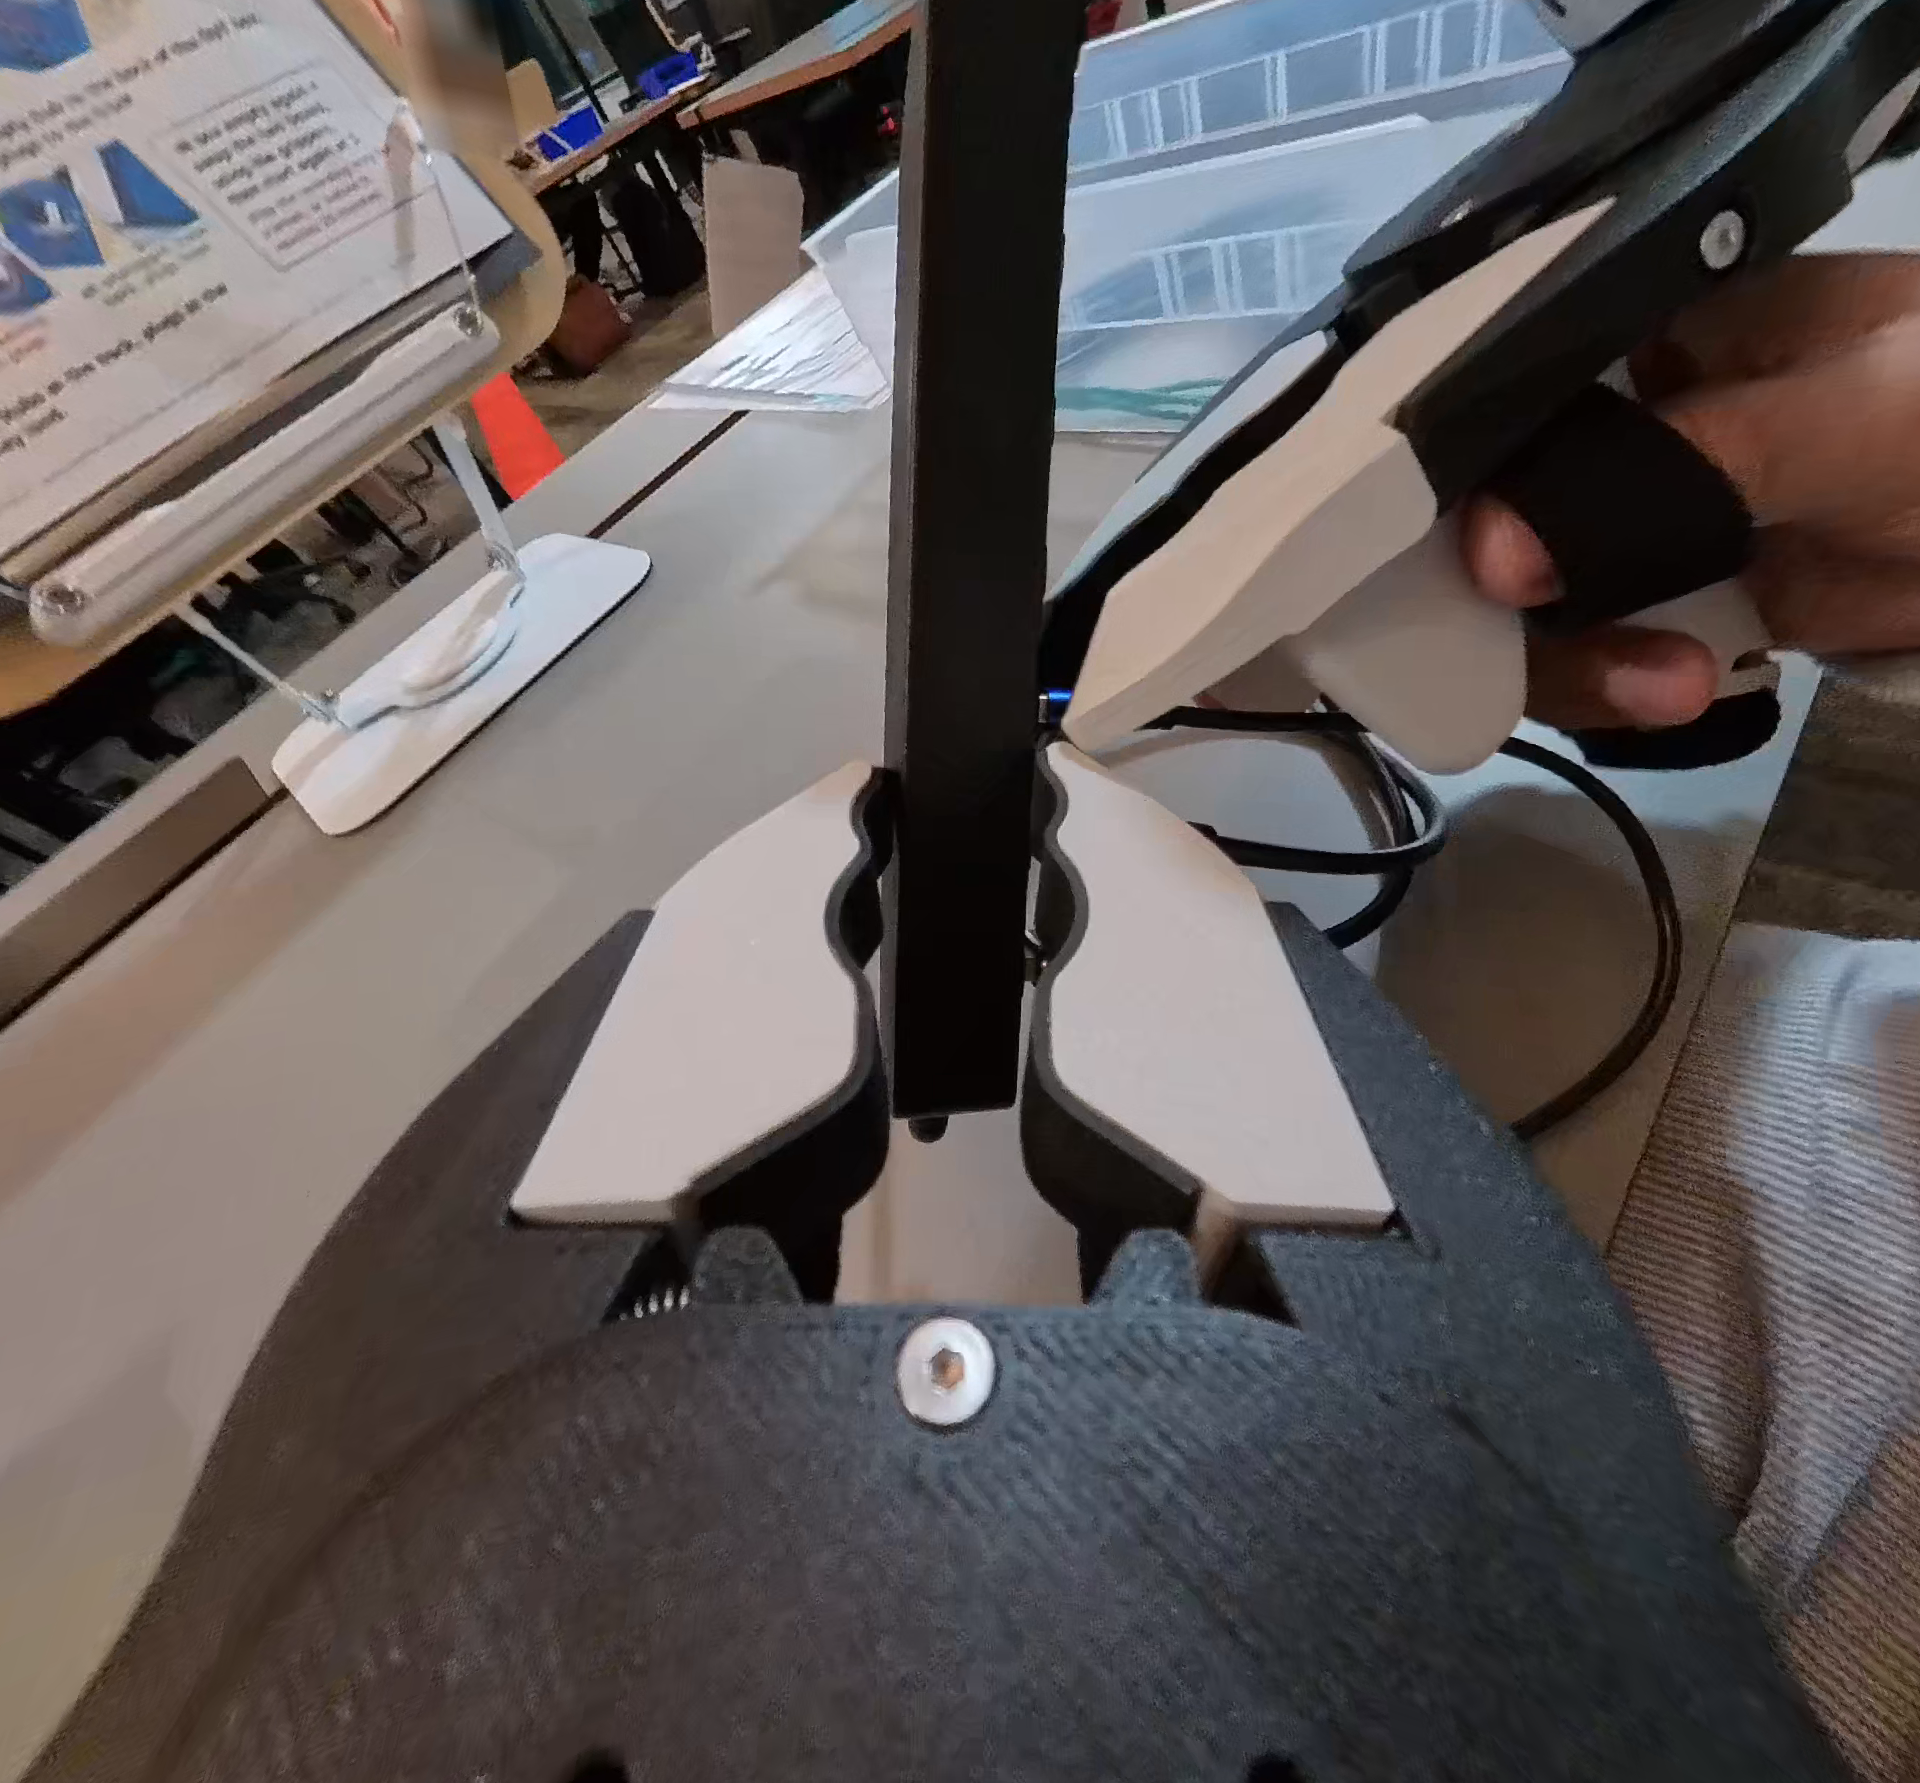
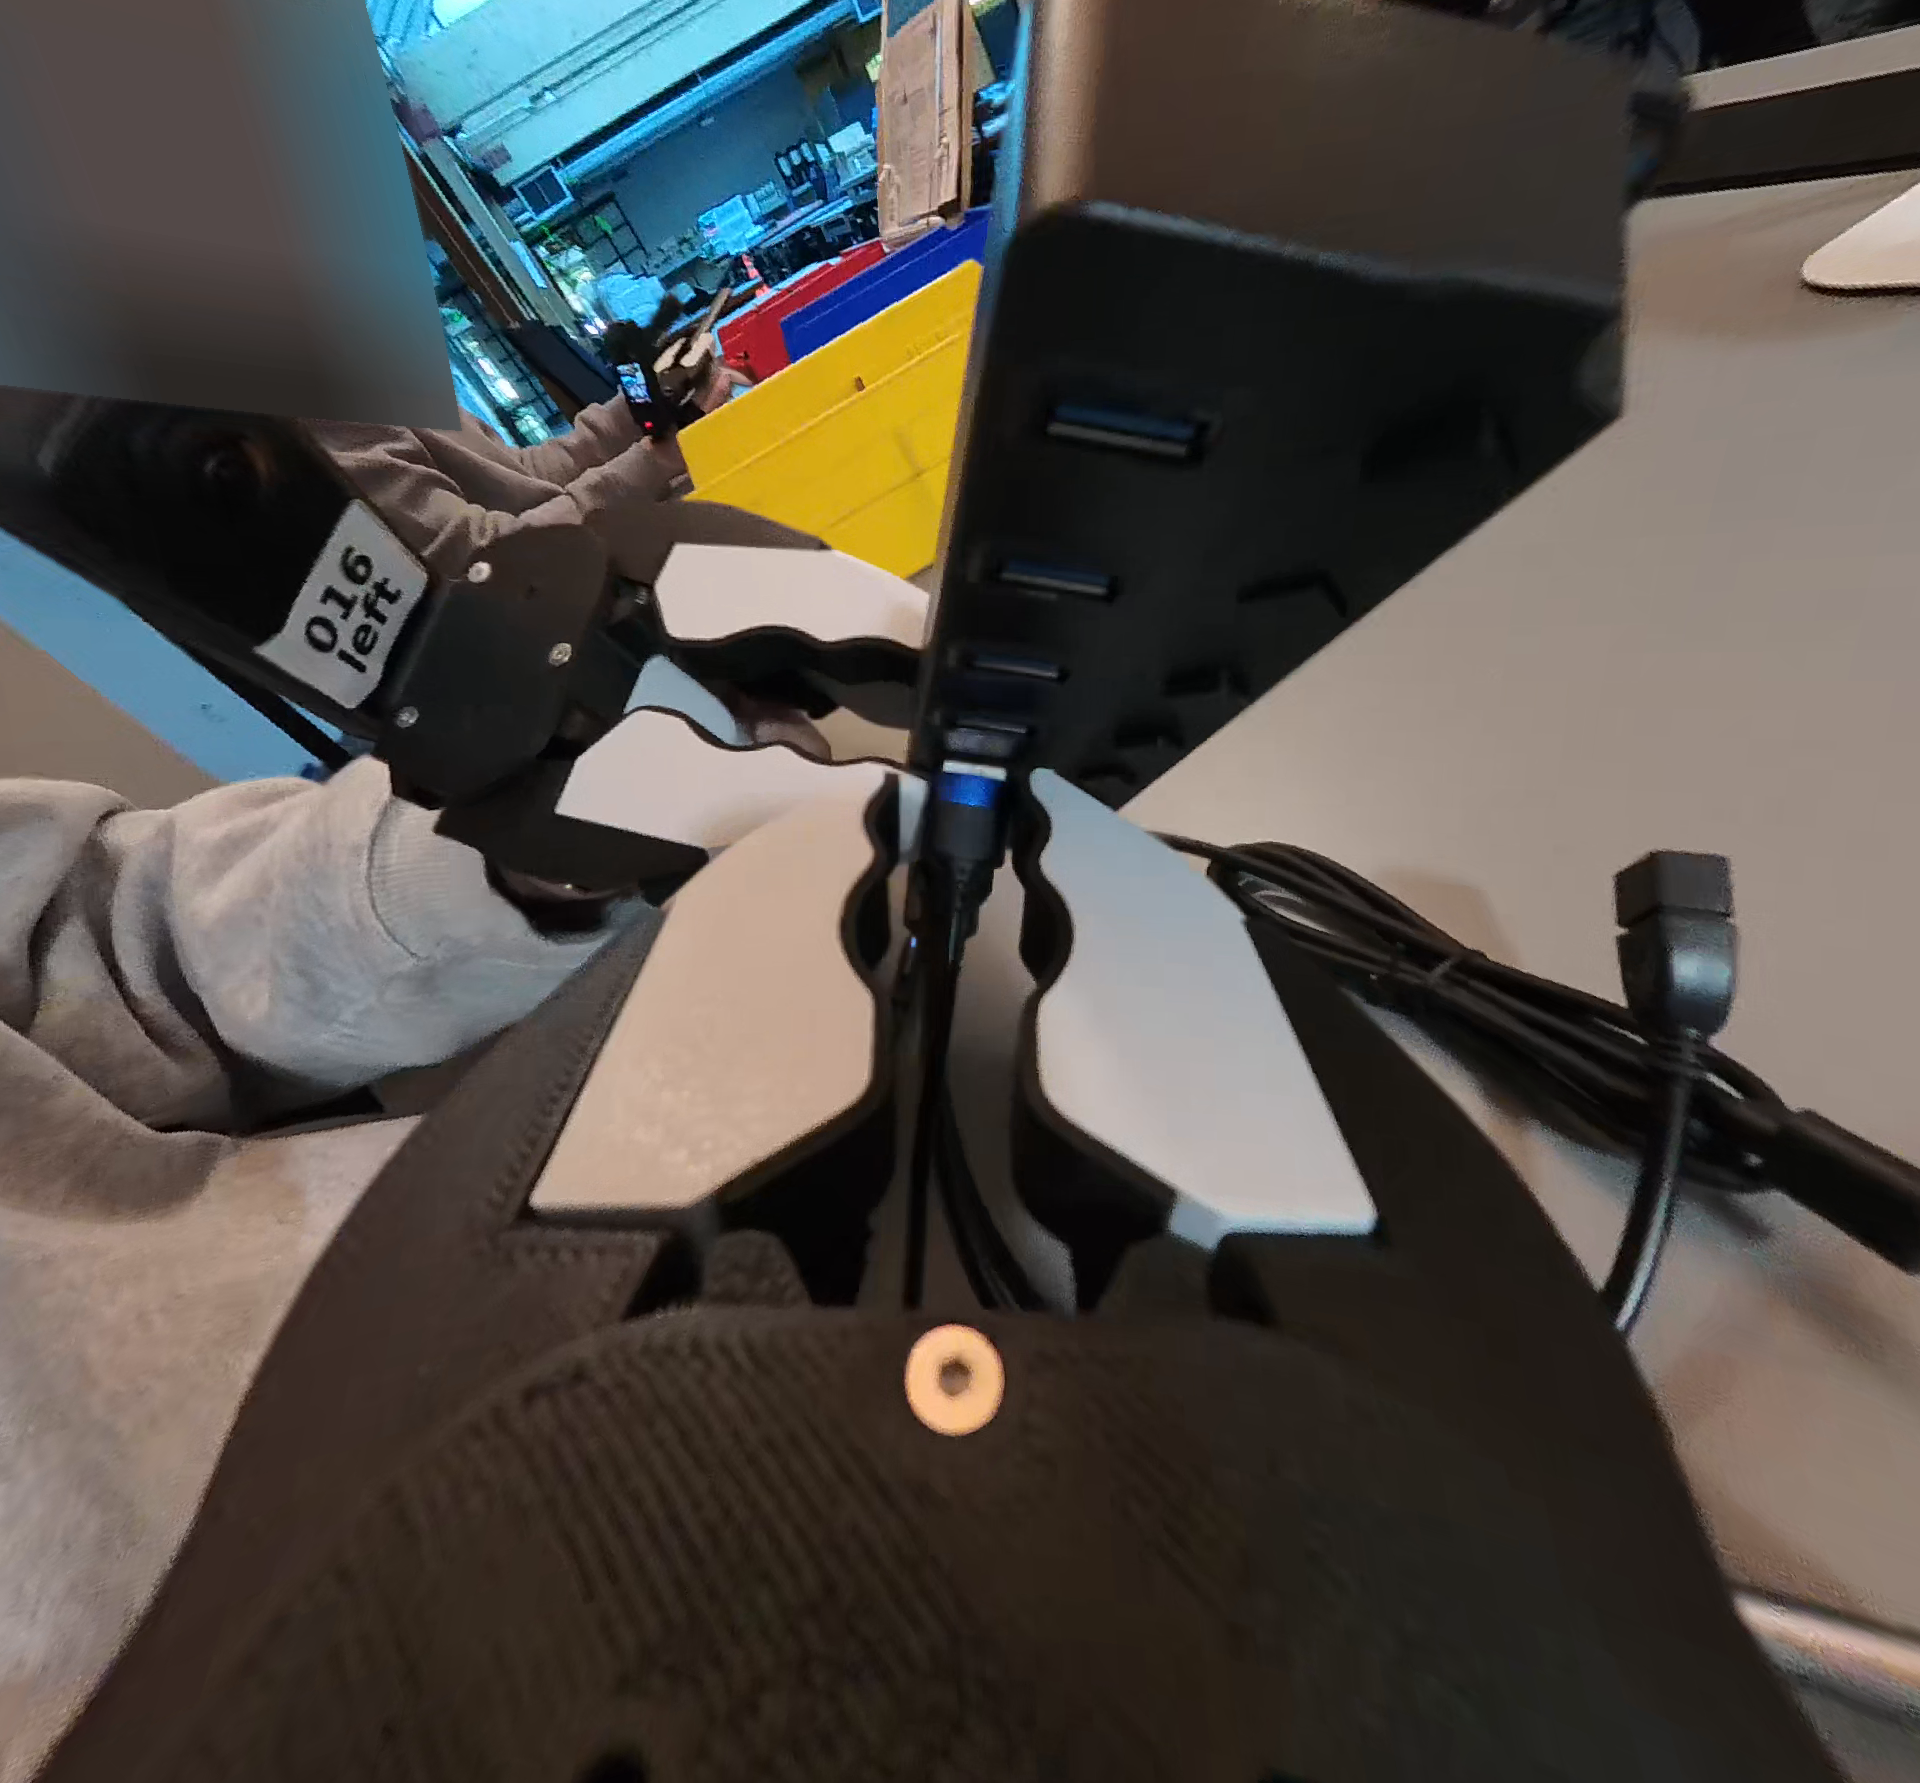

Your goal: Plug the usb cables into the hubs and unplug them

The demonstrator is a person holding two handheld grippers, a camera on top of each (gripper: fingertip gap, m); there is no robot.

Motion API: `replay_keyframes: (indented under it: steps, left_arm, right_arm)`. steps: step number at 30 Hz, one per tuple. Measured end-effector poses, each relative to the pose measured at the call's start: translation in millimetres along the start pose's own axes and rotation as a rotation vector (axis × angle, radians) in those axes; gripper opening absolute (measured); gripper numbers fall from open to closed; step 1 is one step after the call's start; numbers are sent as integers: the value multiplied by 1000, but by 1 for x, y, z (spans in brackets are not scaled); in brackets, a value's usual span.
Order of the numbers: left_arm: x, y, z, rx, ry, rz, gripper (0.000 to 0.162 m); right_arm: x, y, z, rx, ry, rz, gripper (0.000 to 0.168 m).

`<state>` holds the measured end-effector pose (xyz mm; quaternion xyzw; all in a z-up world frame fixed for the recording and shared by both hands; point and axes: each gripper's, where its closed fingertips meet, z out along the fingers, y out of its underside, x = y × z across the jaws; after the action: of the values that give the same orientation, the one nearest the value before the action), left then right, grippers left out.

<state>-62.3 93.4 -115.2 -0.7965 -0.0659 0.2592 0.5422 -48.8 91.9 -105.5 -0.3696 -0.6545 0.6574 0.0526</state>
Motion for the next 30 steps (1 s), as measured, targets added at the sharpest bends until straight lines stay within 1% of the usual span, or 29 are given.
replay_keyframes:
  steps: [2, 9, 17, 22, 27, 30]
  left_arm:
    - [-3, 3, -4, -5, -9, -29, 28]
    - [-11, 11, -14, -31, -58, -51, 28]
    - [-12, 17, -15, -39, -57, -81, 28]
    - [-10, 16, -12, -11, -37, -104, 27]
    - [-12, 10, -6, 24, -40, -92, 27]
    - [-15, 6, -4, 48, -30, -138, 27]
  right_arm:
    - [-4, 0, 6, 1, -27, 22, 24]
    - [-8, 1, 20, -21, -90, 75, 21]
    - [-7, 4, 25, -40, -104, 112, 22]
    - [-5, 5, 21, -35, -93, 124, 24]
    - [-1, 3, 11, -3, -81, 155, 25]
    - [-4, -1, 1, 29, -91, 150, 29]
